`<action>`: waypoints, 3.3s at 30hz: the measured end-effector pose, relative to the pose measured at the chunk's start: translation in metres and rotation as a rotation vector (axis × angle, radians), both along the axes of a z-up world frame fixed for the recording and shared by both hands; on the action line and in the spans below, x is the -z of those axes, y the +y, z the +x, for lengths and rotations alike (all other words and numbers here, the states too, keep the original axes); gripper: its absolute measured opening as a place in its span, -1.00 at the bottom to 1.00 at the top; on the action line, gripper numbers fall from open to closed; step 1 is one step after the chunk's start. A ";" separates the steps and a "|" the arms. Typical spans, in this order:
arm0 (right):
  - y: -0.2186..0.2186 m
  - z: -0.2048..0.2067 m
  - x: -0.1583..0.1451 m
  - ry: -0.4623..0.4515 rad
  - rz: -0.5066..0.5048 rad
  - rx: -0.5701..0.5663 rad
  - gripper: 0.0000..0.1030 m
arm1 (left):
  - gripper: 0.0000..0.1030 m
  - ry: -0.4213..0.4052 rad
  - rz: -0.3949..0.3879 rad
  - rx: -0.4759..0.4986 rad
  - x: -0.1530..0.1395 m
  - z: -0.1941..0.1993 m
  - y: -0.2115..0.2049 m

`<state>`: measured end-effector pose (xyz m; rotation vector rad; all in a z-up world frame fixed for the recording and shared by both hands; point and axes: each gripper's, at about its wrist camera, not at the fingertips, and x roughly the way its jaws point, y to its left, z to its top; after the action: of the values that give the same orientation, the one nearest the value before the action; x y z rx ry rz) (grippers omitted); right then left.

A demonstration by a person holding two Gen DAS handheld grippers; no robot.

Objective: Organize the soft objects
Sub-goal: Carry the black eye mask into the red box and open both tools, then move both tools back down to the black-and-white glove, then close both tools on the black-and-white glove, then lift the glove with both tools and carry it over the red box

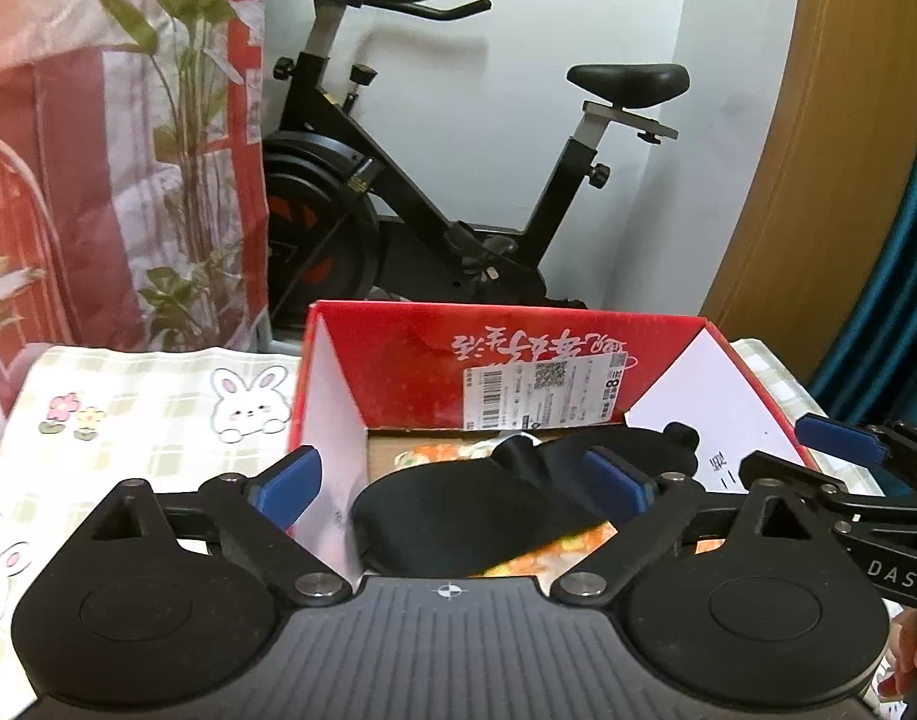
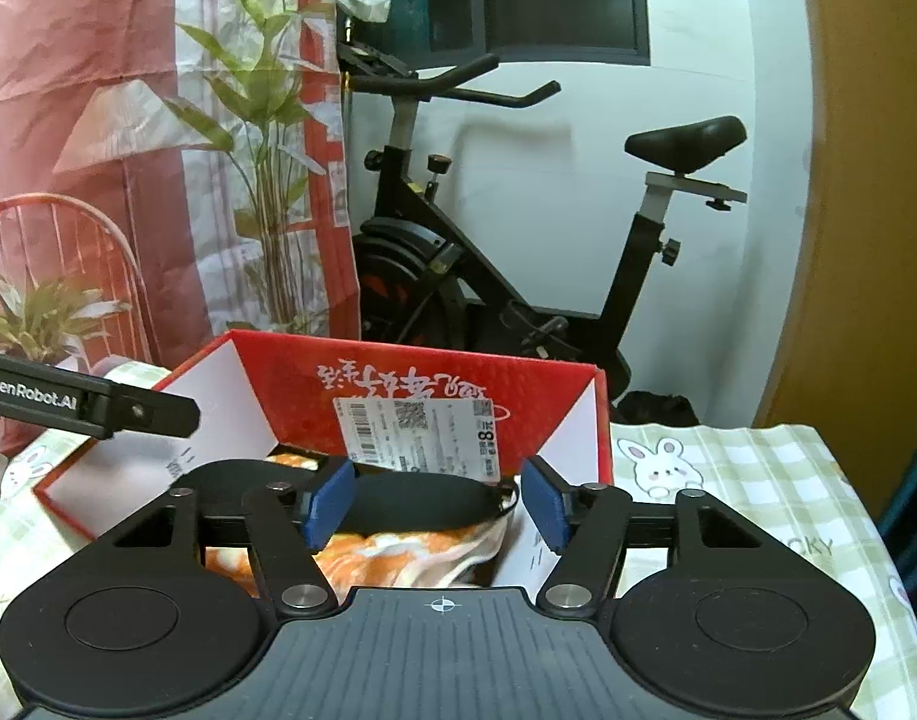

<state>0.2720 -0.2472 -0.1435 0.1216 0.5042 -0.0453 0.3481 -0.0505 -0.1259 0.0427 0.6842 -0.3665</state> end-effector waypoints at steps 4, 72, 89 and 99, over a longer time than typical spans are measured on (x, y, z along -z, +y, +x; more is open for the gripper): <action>0.003 -0.022 -0.001 -0.001 0.013 0.012 0.17 | 0.89 -0.015 0.014 -0.002 -0.010 -0.021 0.009; 0.089 -0.088 0.110 0.256 0.143 -0.252 -0.02 | -0.15 0.224 -0.118 -0.051 0.121 -0.143 0.083; 0.079 -0.110 0.109 0.296 0.192 -0.244 -0.63 | -0.35 0.234 -0.118 0.005 0.124 -0.156 0.073; 0.074 -0.118 0.106 0.299 0.207 -0.220 -0.66 | -0.41 0.267 -0.132 0.030 0.124 -0.151 0.069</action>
<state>0.1541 -0.1737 -0.2496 0.2636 0.8180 0.2069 0.1968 0.0186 -0.2495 -0.1236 0.9227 -0.4500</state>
